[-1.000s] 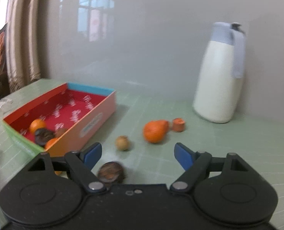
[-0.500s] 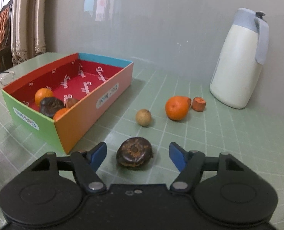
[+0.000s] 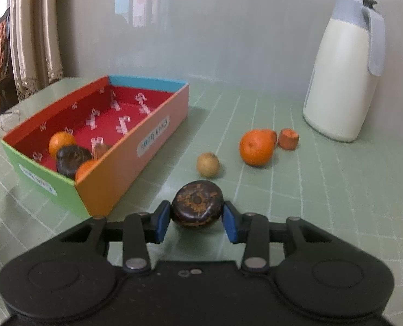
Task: Organize fruits
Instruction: 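Grasp the second dark brown round fruit with the right gripper, then carry the dark fruit with the right gripper into the red box and release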
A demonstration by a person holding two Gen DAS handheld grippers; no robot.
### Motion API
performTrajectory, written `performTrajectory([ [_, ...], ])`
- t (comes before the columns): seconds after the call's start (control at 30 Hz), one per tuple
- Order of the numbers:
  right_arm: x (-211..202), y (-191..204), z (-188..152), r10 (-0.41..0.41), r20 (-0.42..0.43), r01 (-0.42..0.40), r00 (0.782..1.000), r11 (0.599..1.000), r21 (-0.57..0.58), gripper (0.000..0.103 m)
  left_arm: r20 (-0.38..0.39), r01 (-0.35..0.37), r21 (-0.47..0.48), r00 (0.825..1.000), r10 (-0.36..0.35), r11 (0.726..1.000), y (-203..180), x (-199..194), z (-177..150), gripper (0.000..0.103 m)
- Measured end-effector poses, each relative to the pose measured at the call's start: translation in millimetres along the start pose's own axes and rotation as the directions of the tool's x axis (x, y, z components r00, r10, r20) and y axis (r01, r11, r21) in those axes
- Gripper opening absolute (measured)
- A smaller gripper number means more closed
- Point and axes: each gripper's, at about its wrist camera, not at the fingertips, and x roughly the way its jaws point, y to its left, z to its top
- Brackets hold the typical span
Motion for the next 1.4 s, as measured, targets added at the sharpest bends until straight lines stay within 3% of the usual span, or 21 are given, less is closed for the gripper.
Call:
performTrajectory([
  [0.8, -16, 48, 39, 0.092, 0.162, -0.089, 0.983, 0.996, -0.027, 0.039, -0.03, -0.08, -0.025, 0.996, 0.079, 0.996, 51, 11, -9, 0.082],
  [1.4, -3, 114, 47, 0.211, 0.156, -0.197, 0.965, 0.975, -0.102, 0.039, -0.038, -0.1, -0.02, 0.994, 0.1, 0.995, 64, 14, -12, 0.082],
])
